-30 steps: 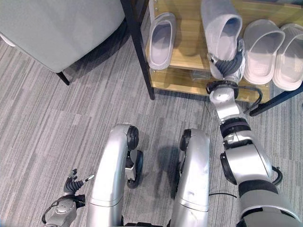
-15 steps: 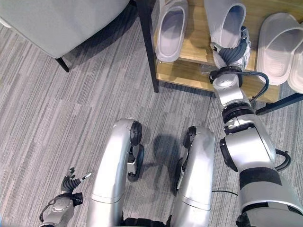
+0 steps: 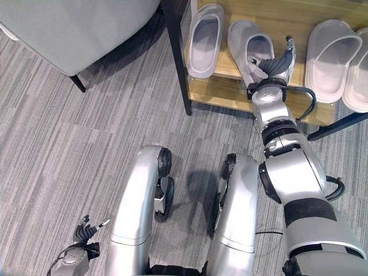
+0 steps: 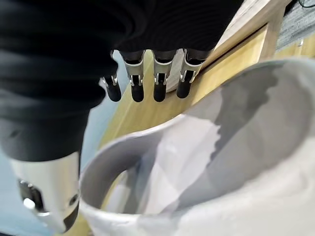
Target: Arrange the slippers neatly on the shoe rack.
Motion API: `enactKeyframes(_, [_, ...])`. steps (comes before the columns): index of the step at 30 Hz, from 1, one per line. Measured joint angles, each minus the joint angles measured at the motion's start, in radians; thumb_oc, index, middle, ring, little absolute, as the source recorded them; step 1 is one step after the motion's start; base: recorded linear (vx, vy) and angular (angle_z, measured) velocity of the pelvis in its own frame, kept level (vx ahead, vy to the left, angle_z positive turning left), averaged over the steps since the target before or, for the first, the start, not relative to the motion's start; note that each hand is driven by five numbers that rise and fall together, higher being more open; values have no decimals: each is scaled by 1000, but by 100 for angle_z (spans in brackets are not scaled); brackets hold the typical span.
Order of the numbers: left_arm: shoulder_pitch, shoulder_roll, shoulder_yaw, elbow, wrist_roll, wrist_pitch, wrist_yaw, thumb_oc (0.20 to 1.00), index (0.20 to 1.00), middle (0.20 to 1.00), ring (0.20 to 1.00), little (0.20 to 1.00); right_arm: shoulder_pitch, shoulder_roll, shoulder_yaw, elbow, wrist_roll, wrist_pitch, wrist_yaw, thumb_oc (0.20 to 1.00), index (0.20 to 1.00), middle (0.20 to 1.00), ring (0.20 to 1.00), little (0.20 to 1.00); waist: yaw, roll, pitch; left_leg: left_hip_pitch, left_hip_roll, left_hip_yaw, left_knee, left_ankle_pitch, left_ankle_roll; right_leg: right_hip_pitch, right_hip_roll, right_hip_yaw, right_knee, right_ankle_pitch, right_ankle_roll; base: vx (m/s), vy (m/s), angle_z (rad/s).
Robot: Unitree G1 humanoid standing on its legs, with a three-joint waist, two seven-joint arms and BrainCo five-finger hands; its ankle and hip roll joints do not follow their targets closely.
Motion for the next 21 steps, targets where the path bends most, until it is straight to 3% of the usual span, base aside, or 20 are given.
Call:
enactKeyframes(6, [-1, -29, -24, 54, 2, 5, -18, 1000, 1000, 1000, 1000, 1000, 15, 35, -46, -51, 66, -32, -7, 1000, 1000, 1000, 1000, 1000, -6, 1, 0, 1, 1, 0, 2, -1, -1, 0, 2, 0, 1, 0, 0, 0, 0, 0])
enactKeyframes(9, [-8, -30, -22, 74, 7, 7, -17, 1000, 1000, 1000, 1000, 1000, 76, 31, -84, -185, 64, -57, -30, 1000, 1000, 1000, 1000, 1000, -14, 1, 0, 1, 1, -1, 1, -1, -2, 0, 1, 0, 0, 0, 0, 0, 0, 0])
enactKeyframes(10, [-12, -30, -18, 61, 19, 5, -16, 1000, 1000, 1000, 1000, 1000, 163, 14, -136, -331, 26, -66, -51, 1000, 1000, 1000, 1000, 1000, -14, 0, -1, 1, -2, -1, -4, -1, -2, 0, 1, 0, -4, 0, 0, 0, 0, 0])
enactKeyframes(12, [-22, -29, -12, 76, 28, 6, -18, 1000, 1000, 1000, 1000, 1000, 266, -11, -170, -445, -56, -85, -74, 1000, 1000, 1000, 1000, 1000, -23, 0, -1, 1, -4, -1, -7, -1, -5, 0, 1, 0, -7, 0, 0, 0, 0, 0])
enactKeyframes(16, [-40, -33, 35, 90, 62, 2, -17, 1000, 1000, 1000, 1000, 1000, 418, -77, -246, -525, -192, -90, -101, 1000, 1000, 1000, 1000, 1000, -43, 0, 0, -2, -7, -3, 2, -5, -11, -3, 3, -2, -2, -2, -4, 4, -6, -2])
enactKeyframes(21, [-37, -35, 57, 50, 91, 2, -19, 1000, 1000, 1000, 1000, 1000, 622, -80, -326, -729, -251, -103, -103, 1000, 1000, 1000, 1000, 1000, -72, -4, 9, -7, -3, -4, 12, -7, -14, -11, 10, -1, 6, -2, -4, -5, -5, -3])
